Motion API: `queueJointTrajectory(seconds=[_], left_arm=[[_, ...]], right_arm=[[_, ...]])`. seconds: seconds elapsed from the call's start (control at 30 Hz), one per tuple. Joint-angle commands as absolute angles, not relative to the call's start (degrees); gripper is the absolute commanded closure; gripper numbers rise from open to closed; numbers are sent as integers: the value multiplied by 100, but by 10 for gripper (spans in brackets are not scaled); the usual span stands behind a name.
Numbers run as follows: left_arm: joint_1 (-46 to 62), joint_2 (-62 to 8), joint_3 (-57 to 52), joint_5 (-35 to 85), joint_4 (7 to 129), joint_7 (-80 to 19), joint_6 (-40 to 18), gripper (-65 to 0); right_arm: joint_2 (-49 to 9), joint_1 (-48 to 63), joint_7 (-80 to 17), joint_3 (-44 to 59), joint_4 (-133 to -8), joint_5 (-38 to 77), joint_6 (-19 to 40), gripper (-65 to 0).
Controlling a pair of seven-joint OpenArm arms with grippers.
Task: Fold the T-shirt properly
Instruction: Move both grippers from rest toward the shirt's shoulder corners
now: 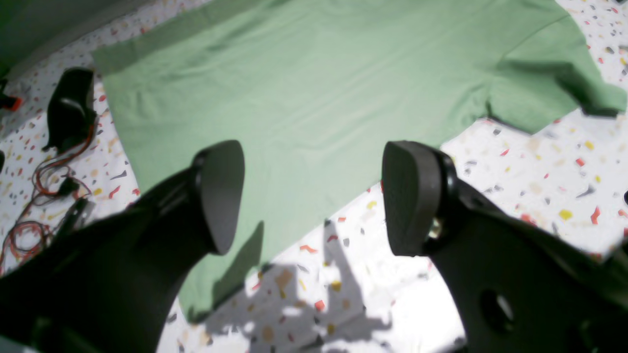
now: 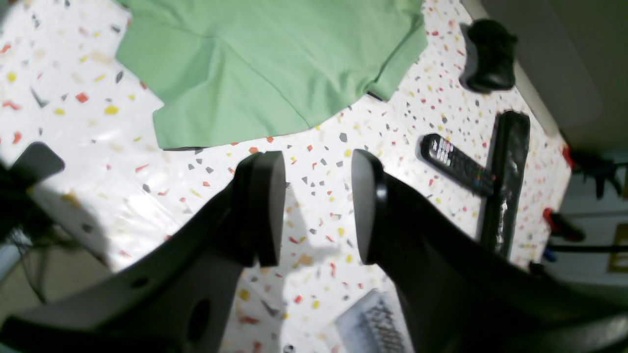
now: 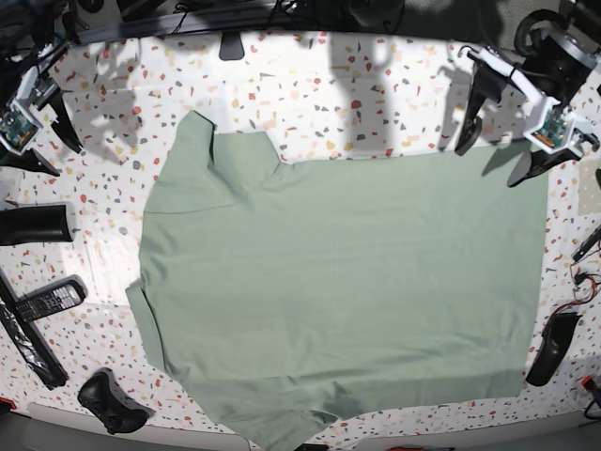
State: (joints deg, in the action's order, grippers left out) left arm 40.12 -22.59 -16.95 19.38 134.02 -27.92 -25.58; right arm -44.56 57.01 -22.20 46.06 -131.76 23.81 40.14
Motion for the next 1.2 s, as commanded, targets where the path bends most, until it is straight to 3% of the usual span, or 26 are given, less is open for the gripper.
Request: queueJointTrajectory(seconds=[0.0, 0.37, 0.47, 0.7, 0.83, 1.03, 1.17], left_arm=[[4032, -2287, -1721, 1863, 13500, -2709, -2532, -396], [4034, -2290, -1721, 1022, 13500, -3009, -2541, -396], [4029, -2322, -1721, 585, 13500, -3170, -2799, -395], [4034, -3041, -1719, 539, 13190, -3382, -3181, -395], [4029, -3454, -1717, 373, 12320, -2685, -3179, -395], [4029, -3872, -1710, -1568, 11037, -290, -3175, -395], [3962, -4025, -1710, -2451, 10591, 604, -3151, -395]], right_arm=[[-4633, 5714, -2202, 4600, -13246, 2418, 4000, -223], [-4840, 5717, -2744, 4036, -13249, 2008, 4000, -223], [-4840, 5714, -2698, 3800, -13249, 1684, 4000, -223], [-4816, 5714, -2143, 2991, -13249, 849, 4000, -223], [-4807, 5712, -2152, 2589, -13249, 851, 4000, -223], [-4807, 5697, -2182, 2290, -13249, 851, 4000, -223], [-4805, 5697, -2187, 2285, -13249, 849, 4000, -223]])
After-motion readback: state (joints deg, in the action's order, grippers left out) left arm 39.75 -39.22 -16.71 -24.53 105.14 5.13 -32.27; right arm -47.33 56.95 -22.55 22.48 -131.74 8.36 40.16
